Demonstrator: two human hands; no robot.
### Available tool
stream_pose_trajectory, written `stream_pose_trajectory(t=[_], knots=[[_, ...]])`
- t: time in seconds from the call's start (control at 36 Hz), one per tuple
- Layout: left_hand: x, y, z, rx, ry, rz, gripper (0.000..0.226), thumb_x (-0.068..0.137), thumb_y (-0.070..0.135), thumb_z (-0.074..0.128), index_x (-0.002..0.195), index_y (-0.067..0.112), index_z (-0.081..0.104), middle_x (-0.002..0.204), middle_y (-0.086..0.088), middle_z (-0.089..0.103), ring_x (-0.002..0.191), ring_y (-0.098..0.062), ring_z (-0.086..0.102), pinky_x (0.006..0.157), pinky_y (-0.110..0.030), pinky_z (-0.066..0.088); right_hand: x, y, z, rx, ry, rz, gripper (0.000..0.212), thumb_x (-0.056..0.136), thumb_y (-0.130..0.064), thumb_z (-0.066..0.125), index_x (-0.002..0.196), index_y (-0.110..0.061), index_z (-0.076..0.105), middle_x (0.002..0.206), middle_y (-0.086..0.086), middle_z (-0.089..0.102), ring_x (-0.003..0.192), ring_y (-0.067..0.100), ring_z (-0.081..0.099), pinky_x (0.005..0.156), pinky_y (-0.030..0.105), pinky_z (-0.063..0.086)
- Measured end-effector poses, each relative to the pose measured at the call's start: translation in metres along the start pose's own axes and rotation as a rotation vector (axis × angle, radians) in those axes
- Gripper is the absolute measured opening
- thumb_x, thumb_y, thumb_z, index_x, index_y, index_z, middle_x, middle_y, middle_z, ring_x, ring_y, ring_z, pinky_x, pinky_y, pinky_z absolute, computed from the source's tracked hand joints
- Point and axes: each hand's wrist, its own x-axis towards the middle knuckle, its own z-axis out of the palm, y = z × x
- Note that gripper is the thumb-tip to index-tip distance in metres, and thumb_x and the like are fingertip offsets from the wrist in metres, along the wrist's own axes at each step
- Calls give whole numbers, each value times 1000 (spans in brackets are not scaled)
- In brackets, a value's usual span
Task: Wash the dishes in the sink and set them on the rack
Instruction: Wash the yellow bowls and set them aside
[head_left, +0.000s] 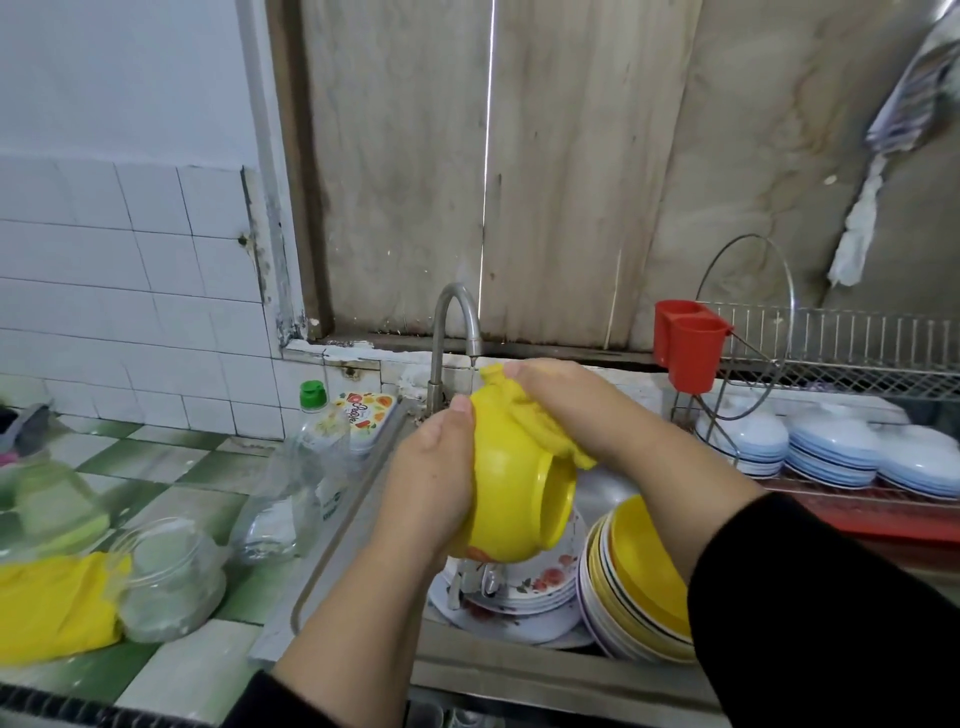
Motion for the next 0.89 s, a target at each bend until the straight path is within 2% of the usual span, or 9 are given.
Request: stream_pose_trajectory(t=[0.08,0.14,0.31,0.42,0.5,0.64,0.69,0.81,0.89], knots=[[6,-5,-1,34,16,47,39,101,34,33,66,34,48,67,18,48,61,10,45,54,-8,33,-6,-4,12,-366,45,-217,44,91,-51,50,120,-20,61,125,0,60,117,18,52,99,33,40],[6,-7,-3,31,7,54,38,101,35,33,68,35,52,69,20,51,65,11,46,53,-6,35,-10,-9,14,-353,15,-251,53,84,-59,56,122,-23,61,124,-5,61,115,13,54,100,33,42],[3,-2,-1,-316,8,-140,27,96,44,44,77,29,58,82,3,63,80,-17,61,78,-38,51,1,10,-16,263,-191,184,76,42,-76,57,95,-23,66,104,5,71,102,23,65,101,44,45],[11,-2,3,-508,156,-210,24,95,42,50,78,27,59,80,0,65,78,-22,62,72,-37,51,-4,40,-5,818,-89,446,83,49,-68,57,115,-17,61,96,12,73,90,28,68,85,43,52],[16,-4,11,-601,251,-232,28,95,45,47,81,26,59,87,-1,65,85,-24,63,84,-46,52,-14,49,14,1154,-78,528,87,53,-72,56,121,-18,62,112,17,68,109,37,60,97,55,42],[8,-5,39,-406,464,-185,51,99,49,29,136,19,50,135,-8,54,123,-26,49,100,-29,36,-27,40,50,1556,17,567,87,63,-79,53,124,-16,59,116,20,66,108,37,61,86,50,49],[7,-6,45,-350,368,-144,51,99,48,26,137,21,47,138,-7,52,124,-25,48,105,-33,35,-24,41,44,1553,108,559,79,69,-77,52,119,-17,60,111,19,67,102,37,62,81,49,49],[38,-1,29,-693,-10,-333,55,95,60,26,119,23,57,119,-11,64,107,-30,61,95,-52,47,-15,40,-6,1364,86,440,63,77,-72,46,109,-21,65,104,17,70,100,38,62,87,52,48],[60,14,15,-622,-102,-444,48,98,53,34,114,14,58,91,-12,69,86,-31,65,66,-42,52,-14,37,-24,1265,-13,414,60,81,-67,44,103,-17,68,101,18,71,91,35,67,83,53,50]])
